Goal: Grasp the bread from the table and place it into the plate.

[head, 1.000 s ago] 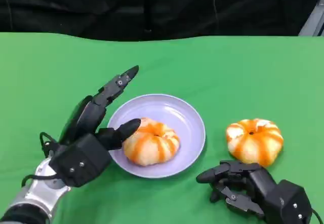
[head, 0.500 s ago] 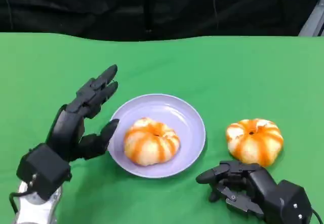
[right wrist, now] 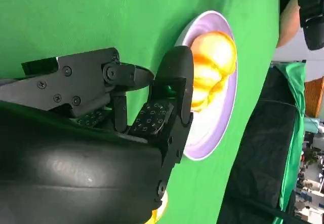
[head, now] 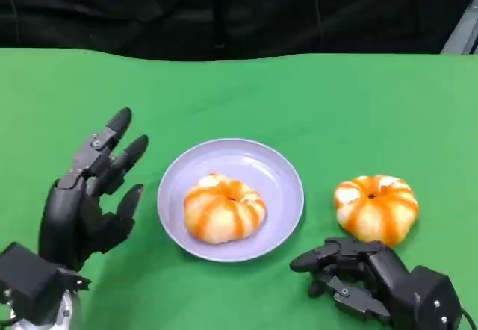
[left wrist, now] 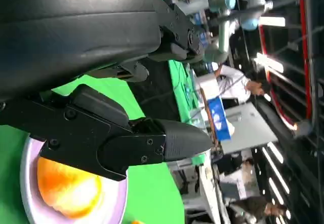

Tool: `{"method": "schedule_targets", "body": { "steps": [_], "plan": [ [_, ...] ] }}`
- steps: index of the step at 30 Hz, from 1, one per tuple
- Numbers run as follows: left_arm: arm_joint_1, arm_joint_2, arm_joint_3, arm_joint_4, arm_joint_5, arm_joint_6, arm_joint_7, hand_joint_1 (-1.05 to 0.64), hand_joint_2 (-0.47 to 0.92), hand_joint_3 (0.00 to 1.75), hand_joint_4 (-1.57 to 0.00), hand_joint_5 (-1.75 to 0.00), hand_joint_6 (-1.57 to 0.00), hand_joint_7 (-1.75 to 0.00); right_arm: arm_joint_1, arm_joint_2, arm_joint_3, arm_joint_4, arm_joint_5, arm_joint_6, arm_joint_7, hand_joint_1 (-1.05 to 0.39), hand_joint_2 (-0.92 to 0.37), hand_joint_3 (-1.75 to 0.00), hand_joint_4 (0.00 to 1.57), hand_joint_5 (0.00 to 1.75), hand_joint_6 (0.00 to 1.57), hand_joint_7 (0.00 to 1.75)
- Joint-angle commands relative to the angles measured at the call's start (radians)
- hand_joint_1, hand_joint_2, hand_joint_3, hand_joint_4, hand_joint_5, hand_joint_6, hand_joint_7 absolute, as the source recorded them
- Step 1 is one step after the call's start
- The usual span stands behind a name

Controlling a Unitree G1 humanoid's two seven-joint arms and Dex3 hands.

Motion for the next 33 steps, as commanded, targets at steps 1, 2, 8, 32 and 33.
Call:
{"method": "schedule_targets", "body": {
  "steps": [1, 2, 8, 32, 33],
  "plan": [
    [0.019, -0.002, 0.039, 0.0, -0.02, 0.019, 0.002, -0.78, 0.92, 0.51, -0.48, -0.04, -0.33, -0.02, 0.024, -0.028, -0.009, 0.011, 0.007, 0.013, 0.023, -0.01, -0.92, -0.38, 0.81, 1.22, 1.11, 0.37],
    [0.021, -0.004, 0.044, 0.003, -0.022, 0.021, -0.002, -0.78, 0.92, 0.51, -0.48, -0.04, -0.33, -0.02, 0.025, -0.03, -0.011, 0.011, 0.008, 0.011, 0.026, -0.01, -0.92, -0.38, 0.8, 1.22, 1.11, 0.37],
    [0.045, -0.024, 0.073, 0.026, -0.067, 0.019, -0.075, -0.79, 0.92, 0.5, -0.49, -0.03, -0.35, -0.02, 0.032, -0.041, -0.022, 0.008, 0.028, 0.015, 0.056, -0.02, -0.92, -0.37, 0.8, 1.22, 1.11, 0.36],
    [0.082, -0.06, 0.113, 0.051, -0.052, 0.044, -0.117, -0.73, 0.92, 0.45, -0.55, -0.02, -0.4, -0.02, 0.074, -0.055, -0.021, -0.054, 0.034, 0.031, 0.07, -0.04, -0.92, -0.4, 0.8, 1.17, 1.11, 0.35],
    [0.087, -0.058, 0.112, 0.054, -0.049, 0.047, -0.116, -0.73, 0.92, 0.45, -0.55, -0.02, -0.4, -0.02, 0.077, -0.054, -0.02, -0.059, 0.033, 0.033, 0.069, -0.04, -0.92, -0.4, 0.8, 1.17, 1.11, 0.35]
  ]
}}
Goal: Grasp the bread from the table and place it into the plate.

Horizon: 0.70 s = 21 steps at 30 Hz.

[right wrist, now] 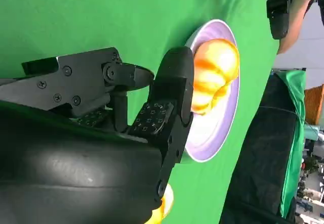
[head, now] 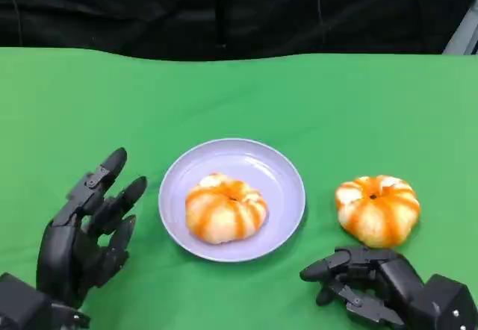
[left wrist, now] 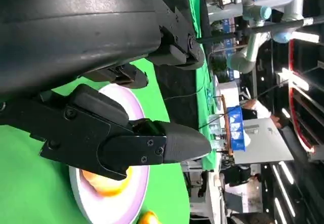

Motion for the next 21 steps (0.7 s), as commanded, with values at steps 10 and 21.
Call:
{"method": "schedule_targets", "body": {
  "steps": [10, 21],
  "plan": [
    [0.061, 0.027, 0.003, 0.015, 0.015, 0.012, -0.008, -0.74, 0.92, 0.45, -0.55, -0.01, -0.41, -0.01, 0.03, -0.032, -0.008, -0.012, 0.005, 0.032, 0.014, -0.06, -0.92, -0.4, 0.8, 1.17, 1.1, 0.35],
    [0.065, 0.018, 0.01, 0.025, 0.017, 0.011, -0.001, -0.65, 0.92, 0.42, -0.58, -0.01, -0.44, -0.02, 0.028, -0.037, -0.011, -0.003, 0.005, 0.034, 0.021, -0.06, -0.92, -0.4, 0.8, 1.18, 1.1, 0.35]
  ]
}}
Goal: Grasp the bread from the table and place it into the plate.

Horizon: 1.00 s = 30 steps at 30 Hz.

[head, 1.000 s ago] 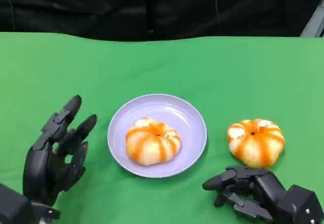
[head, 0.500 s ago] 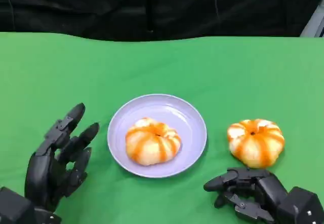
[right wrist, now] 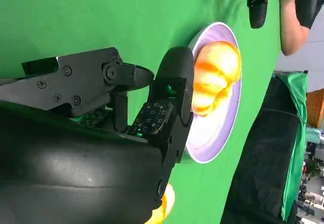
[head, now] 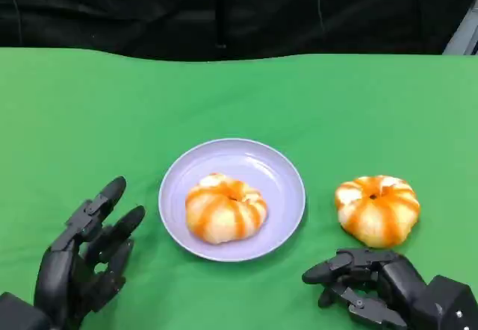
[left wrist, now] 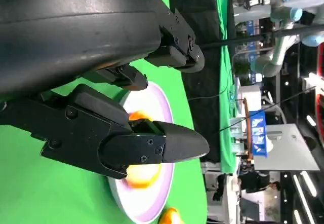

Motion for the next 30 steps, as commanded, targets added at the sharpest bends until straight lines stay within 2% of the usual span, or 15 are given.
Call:
{"method": "schedule_targets", "body": {
  "steps": [1, 3, 5, 7, 8, 9, 11, 15, 21, 22, 23, 24, 26, 28, 30],
  "plan": [
    [0.005, 0.011, 0.01, 0.002, -0.006, -0.003, 0.002, -0.51, 0.92, 0.35, -0.61, -0.02, -0.46, -0.02, 0.02, -0.026, -0.01, 0.012, 0.0, 0.024, 0.003, -0.06, -0.92, -0.4, 0.8, 1.18, 1.1, 0.35],
    [0.006, 0.008, 0.012, 0.001, 0.0, 0.0, 0.018, -0.31, 0.92, 0.29, -0.66, -0.04, -0.52, -0.04, 0.021, -0.025, -0.008, 0.011, -0.002, 0.023, 0.001, -0.06, -0.92, -0.4, 0.79, 1.18, 1.1, 0.35],
    [0.007, 0.007, 0.013, 0.001, 0.008, 0.003, 0.034, -0.02, 0.92, 0.3, -0.75, -0.07, -0.65, -0.08, 0.021, -0.025, -0.008, 0.011, -0.004, 0.021, -0.001, -0.06, -0.92, -0.4, 0.8, 1.18, 1.1, 0.35],
    [0.006, 0.024, -0.005, 0.023, 0.096, -0.035, 0.12, 0.06, 0.9, 0.39, -0.86, -0.07, -0.84, -0.1, 0.019, -0.024, -0.008, 0.018, -0.006, 0.009, -0.003, -0.05, -0.92, -0.4, 0.8, 1.19, 1.1, 0.36],
    [0.005, 0.031, -0.014, 0.032, 0.133, -0.048, 0.156, 0.08, 0.82, 0.55, -0.95, -0.05, -0.99, -0.07, 0.018, -0.024, -0.008, 0.02, -0.006, 0.007, -0.004, -0.05, -0.92, -0.4, 0.8, 1.19, 1.1, 0.36],
    [0.004, 0.037, -0.022, 0.04, 0.167, -0.057, 0.19, 0.08, 0.77, 0.64, -1.0, -0.04, -1.06, -0.05, 0.016, -0.025, -0.009, 0.023, -0.006, 0.001, -0.003, -0.05, -0.92, -0.4, 0.8, 1.19, 1.09, 0.36],
    [0.003, 0.047, -0.038, 0.052, 0.22, -0.069, 0.249, 0.06, 0.75, 0.71, -1.09, -0.06, -1.19, -0.06, 0.014, -0.024, -0.009, 0.027, -0.004, -0.001, -0.002, -0.05, -0.92, -0.4, 0.8, 1.19, 1.09, 0.36],
    [0.001, 0.058, -0.057, 0.068, 0.273, -0.084, 0.318, 0.04, 0.87, 0.53, -1.17, -0.12, -1.29, -0.07, 0.014, -0.024, -0.009, 0.028, -0.005, -0.001, -0.004, -0.06, -0.92, -0.4, 0.79, 1.18, 1.09, 0.36],
    [-0.004, 0.064, -0.075, 0.086, 0.291, -0.104, 0.353, 0.05, 0.89, 0.51, -1.23, -0.18, -1.34, -0.09, 0.016, -0.023, -0.009, 0.024, -0.003, 0.004, -0.004, -0.06, -0.92, -0.4, 0.79, 1.19, 1.08, 0.37],
    [-0.005, 0.063, -0.076, 0.089, 0.283, -0.108, 0.345, 0.08, 0.8, 0.69, -1.21, -0.38, -1.36, -0.17, 0.017, -0.023, -0.009, 0.021, -0.003, 0.006, -0.004, -0.06, -0.92, -0.4, 0.79, 1.19, 1.08, 0.37],
    [-0.006, 0.063, -0.077, 0.092, 0.278, -0.111, 0.339, 0.09, 0.72, 0.85, -1.1, -0.66, -1.33, -0.32, 0.018, -0.023, -0.009, 0.02, -0.003, 0.007, -0.004, -0.06, -0.92, -0.4, 0.79, 1.18, 1.08, 0.37],
    [-0.007, 0.063, -0.077, 0.094, 0.274, -0.113, 0.336, 0.1, 0.67, 0.95, -1.01, -0.89, -1.23, -0.55, 0.018, -0.023, -0.009, 0.019, -0.003, 0.008, -0.004, -0.06, -0.92, -0.41, 0.79, 1.18, 1.08, 0.37],
    [-0.008, 0.063, -0.079, 0.097, 0.271, -0.116, 0.336, 0.1, 0.64, 1.0, -0.96, -1.0, -1.16, -0.7, 0.018, -0.023, -0.009, 0.019, -0.003, 0.008, -0.004, -0.05, -0.92, -0.41, 0.79, 1.18, 1.08, 0.37],
    [-0.007, 0.065, -0.083, 0.099, 0.265, -0.117, 0.318, 0.1, 0.63, 1.02, -0.95, -1.04, -1.14, -0.75, 0.018, -0.023, -0.009, 0.02, -0.001, 0.006, -0.001, -0.05, -0.92, -0.41, 0.79, 1.18, 1.08, 0.37],
    [-0.001, 0.068, -0.091, 0.094, 0.266, -0.115, 0.302, 0.1, 0.54, 1.14, -0.98, -1.28, -1.11, -1.01, 0.018, -0.022, -0.009, 0.021, 0.0, 0.005, -0.001, -0.06, -0.92, -0.4, 0.79, 1.19, 1.08, 0.37]
  ]
}}
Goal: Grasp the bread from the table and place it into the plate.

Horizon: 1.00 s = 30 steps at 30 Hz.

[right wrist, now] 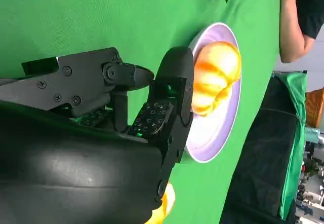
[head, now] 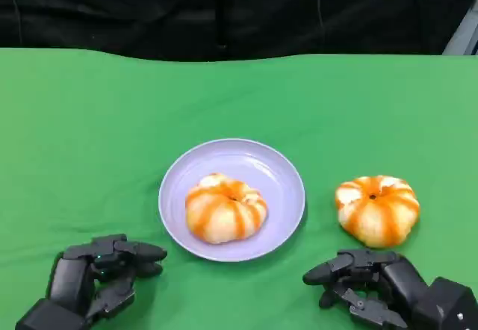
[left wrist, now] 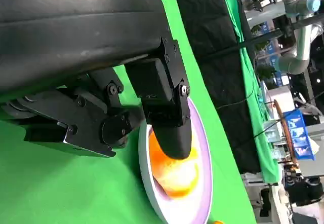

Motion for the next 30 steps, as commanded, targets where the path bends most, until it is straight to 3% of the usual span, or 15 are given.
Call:
{"method": "schedule_targets", "body": {
  "steps": [1, 12, 30],
  "plan": [
    [0.0, 0.026, -0.014, 0.003, -0.011, -0.014, -0.037, 0.1, 0.52, 1.16, -0.98, -1.33, -1.1, -1.05, 0.018, -0.02, -0.009, 0.01, 0.005, 0.025, 0.005, -0.06, -0.92, -0.4, 0.79, 1.19, 1.08, 0.38],
    [0.013, 0.027, -0.037, -0.005, 0.0, -0.016, -0.025, 0.09, 0.43, 1.31, -0.96, -1.45, -1.06, -1.16, 0.019, -0.023, -0.012, 0.008, 0.008, 0.028, 0.006, -0.07, -0.92, -0.39, 0.78, 1.19, 1.07, 0.38],
    [0.029, 0.016, -0.044, -0.013, -0.044, -0.021, -0.095, 0.05, 0.4, 1.33, -0.94, -1.45, -1.03, -1.19, 0.04, -0.029, -0.014, -0.028, 0.011, 0.037, 0.005, -0.07, -0.92, -0.4, 0.79, 1.2, 1.06, 0.39]
  ]
}}
